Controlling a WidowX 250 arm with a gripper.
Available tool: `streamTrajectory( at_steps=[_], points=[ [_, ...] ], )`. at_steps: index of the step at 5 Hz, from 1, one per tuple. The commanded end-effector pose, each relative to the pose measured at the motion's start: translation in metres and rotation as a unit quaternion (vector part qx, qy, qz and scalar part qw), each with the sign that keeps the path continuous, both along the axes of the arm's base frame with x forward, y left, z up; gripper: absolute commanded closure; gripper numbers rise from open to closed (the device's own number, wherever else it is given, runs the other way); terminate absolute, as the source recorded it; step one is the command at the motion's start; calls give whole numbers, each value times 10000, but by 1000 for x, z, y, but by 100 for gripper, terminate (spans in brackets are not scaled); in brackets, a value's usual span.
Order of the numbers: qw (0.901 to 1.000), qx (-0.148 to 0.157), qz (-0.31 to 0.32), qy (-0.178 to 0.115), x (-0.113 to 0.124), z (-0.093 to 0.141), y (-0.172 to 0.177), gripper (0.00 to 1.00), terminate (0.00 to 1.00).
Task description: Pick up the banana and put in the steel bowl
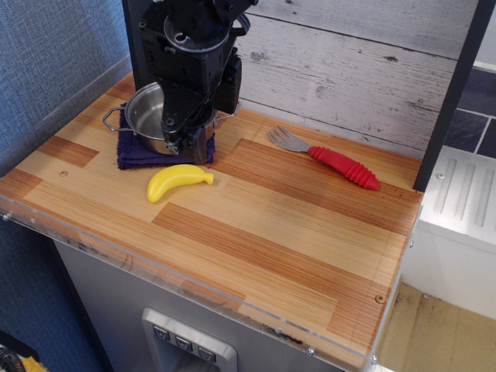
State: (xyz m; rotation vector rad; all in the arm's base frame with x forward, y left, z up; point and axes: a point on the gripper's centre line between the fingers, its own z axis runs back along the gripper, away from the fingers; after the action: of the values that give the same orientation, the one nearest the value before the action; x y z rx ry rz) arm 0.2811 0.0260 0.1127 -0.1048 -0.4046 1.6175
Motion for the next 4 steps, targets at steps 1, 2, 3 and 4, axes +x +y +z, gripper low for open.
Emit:
streamTrajectory(
  at_steps=[1, 2, 3, 4],
  points=[
    [10000, 0, 0, 0, 0, 0, 0, 0, 0],
    [9984, -101, 547, -99, -7, -2, 7, 0, 0],
    [9952, -235, 918, -236, -10, -11, 13, 0, 0],
    [9929, -469, 1032, -359, -9, -17, 22, 0, 0]
  ],
)
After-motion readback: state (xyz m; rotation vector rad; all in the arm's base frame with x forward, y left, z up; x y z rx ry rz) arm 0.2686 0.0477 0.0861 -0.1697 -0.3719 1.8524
